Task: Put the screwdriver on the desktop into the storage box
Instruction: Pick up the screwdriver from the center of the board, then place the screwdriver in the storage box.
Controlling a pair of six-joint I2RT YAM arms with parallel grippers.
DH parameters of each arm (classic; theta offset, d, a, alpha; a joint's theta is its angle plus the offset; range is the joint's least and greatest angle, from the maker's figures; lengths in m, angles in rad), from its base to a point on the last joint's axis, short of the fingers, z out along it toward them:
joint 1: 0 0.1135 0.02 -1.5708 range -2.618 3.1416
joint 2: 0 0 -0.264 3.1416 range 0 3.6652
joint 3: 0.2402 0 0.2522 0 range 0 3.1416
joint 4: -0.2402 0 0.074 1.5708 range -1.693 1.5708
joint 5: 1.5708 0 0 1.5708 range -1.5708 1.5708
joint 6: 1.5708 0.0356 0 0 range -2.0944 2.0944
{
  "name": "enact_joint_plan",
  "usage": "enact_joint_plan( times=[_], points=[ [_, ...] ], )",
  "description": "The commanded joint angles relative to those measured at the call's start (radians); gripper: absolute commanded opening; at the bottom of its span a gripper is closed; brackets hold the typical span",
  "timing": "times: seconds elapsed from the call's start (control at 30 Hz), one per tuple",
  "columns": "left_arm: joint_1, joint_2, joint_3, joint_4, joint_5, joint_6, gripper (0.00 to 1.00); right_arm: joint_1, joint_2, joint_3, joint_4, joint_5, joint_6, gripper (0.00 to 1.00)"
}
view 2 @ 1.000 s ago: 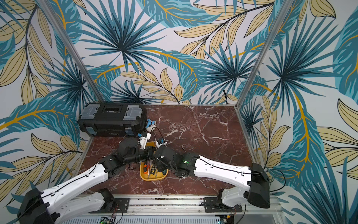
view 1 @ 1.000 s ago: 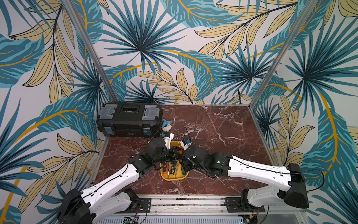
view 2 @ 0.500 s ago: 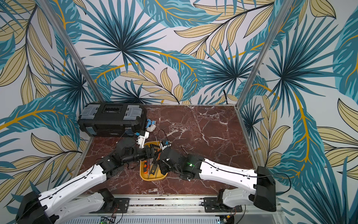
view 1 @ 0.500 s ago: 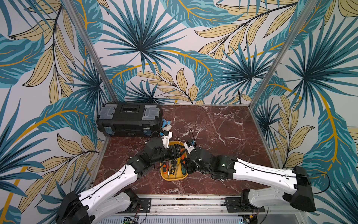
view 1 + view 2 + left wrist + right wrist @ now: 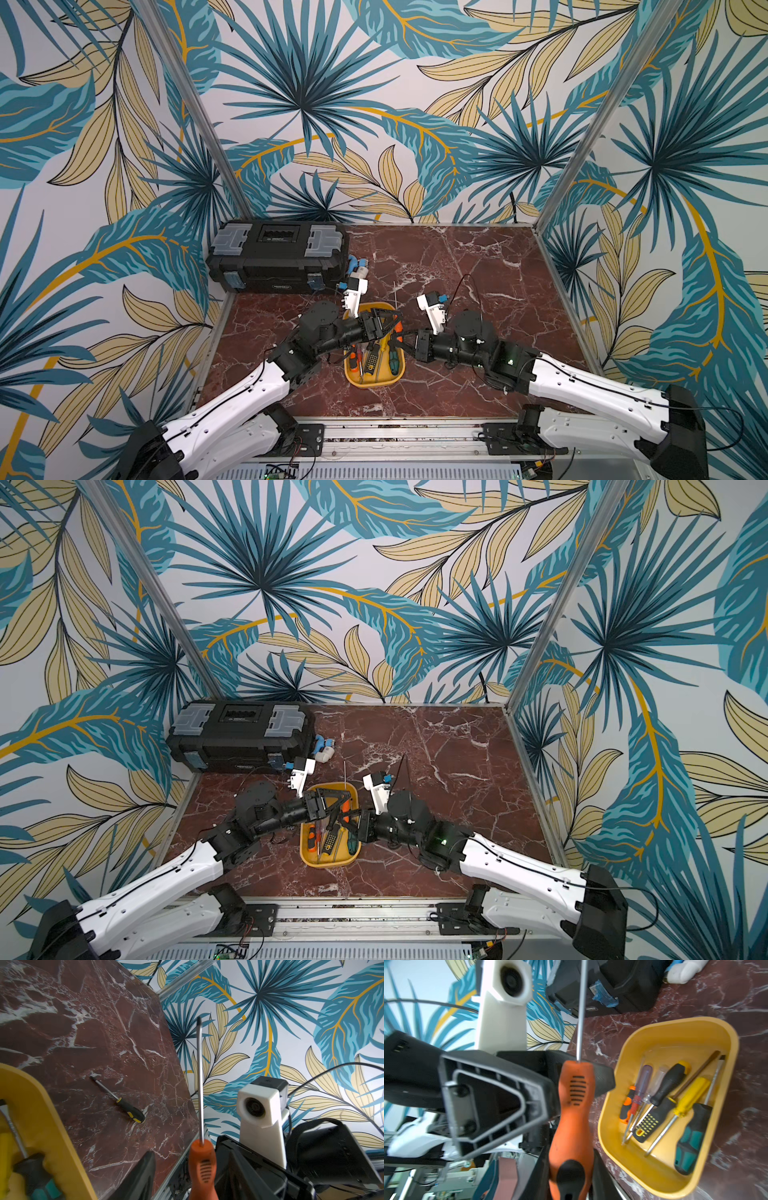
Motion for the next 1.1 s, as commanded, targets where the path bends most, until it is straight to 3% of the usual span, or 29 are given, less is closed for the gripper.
enact_joint_plan(
  times=[0.0, 0.27, 0.4, 0.6, 0.73, 0.8, 0.97, 1.07],
  points=[
    [0.003, -0.004, -0.035, 0.133, 0.065, -0.018, 0.54, -0.025, -0.006, -0.044, 0.157, -0.094, 0.071, 0.00],
    [0.004, 0.013, -0.035, 0.147, 0.064, -0.020, 0.24, -0.039, 0.013, -0.069, 0.216, -0.136, 0.108, 0.00],
    [0.005, 0.015, -0.041, 0.127, 0.036, -0.018, 0.19, -0.039, 0.024, -0.069, 0.222, -0.154, 0.109, 0.00],
    [0.005, 0.014, -0.023, 0.004, -0.042, 0.014, 0.00, -0.039, 0.025, -0.069, 0.180, -0.131, 0.095, 0.00],
    [0.005, 0.014, 0.015, -0.216, -0.171, 0.062, 0.00, -0.039, 0.037, 0.040, -0.153, -0.006, -0.010, 0.37],
    [0.005, 0.021, 0.026, -0.313, -0.240, 0.074, 0.00, -0.040, 0.046, 0.092, -0.347, 0.086, -0.060, 0.50],
    [0.008, 0.056, 0.041, -0.516, -0.360, 0.094, 0.00, -0.039, 0.038, 0.147, -0.610, 0.297, -0.118, 0.58],
    [0.008, 0.073, 0.015, -0.532, -0.381, 0.101, 0.00, -0.042, 0.013, 0.161, -0.727, 0.440, -0.129, 0.65]
  ],
)
